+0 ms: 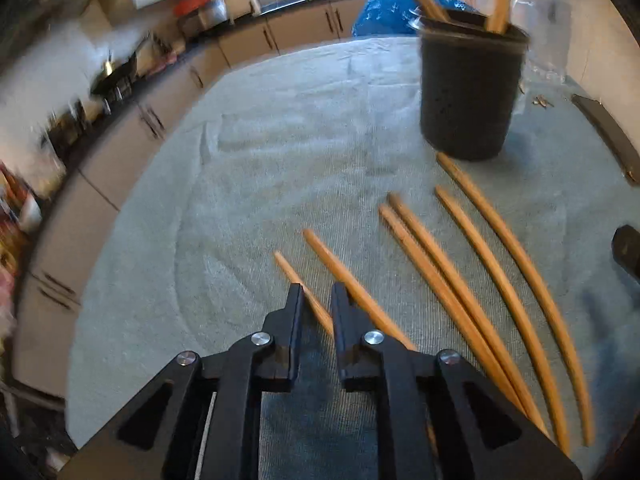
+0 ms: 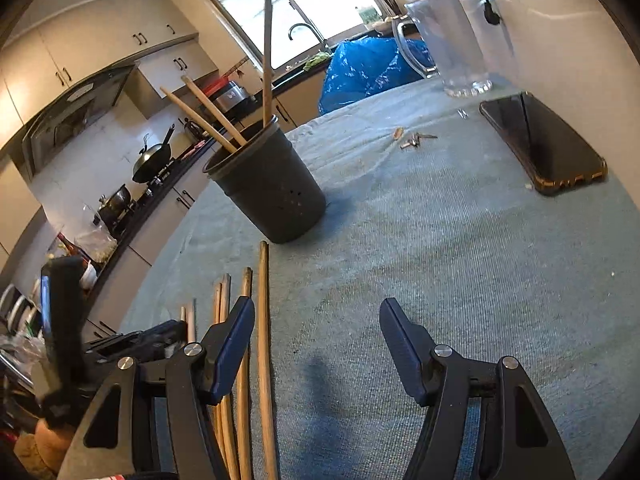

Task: Organize utensils

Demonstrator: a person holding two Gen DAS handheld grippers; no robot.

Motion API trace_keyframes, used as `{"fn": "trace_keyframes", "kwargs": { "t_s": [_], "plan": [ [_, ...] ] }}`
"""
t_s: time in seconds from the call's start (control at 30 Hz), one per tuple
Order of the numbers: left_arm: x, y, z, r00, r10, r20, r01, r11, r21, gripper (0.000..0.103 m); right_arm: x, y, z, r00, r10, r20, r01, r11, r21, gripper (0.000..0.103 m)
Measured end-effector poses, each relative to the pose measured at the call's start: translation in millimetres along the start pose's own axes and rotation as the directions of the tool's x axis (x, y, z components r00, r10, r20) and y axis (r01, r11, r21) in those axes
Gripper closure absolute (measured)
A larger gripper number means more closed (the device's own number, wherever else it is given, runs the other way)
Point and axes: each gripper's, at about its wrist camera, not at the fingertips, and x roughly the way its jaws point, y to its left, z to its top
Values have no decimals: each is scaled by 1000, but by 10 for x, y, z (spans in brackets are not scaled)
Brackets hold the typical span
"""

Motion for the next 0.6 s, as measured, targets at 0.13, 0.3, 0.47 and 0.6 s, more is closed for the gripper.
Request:
{"fn": "trace_keyframes", "kwargs": {
  "t_s": [0.13,0.3,0.47,0.6],
  "plan": [
    [-83,-44,-67,999,32,23,-32,999,27,101,-1,-60,-9,1000,18,-3,-18,1000,22,33],
    [-33,410,-196,998,3,-56,-6,999,-44,103,33,-80,6,999,26,-21,-25,999,43,33],
    [69,966,-392,995,-87,-39,81,987,-138,103,35,-64,11,1000,3,-13,-3,999,39,33],
    [63,1191,-459,979,-201,-23,191,955,-226,103,64,-33,34,1000,-17,-27,17,1000,19,33]
  ]
}}
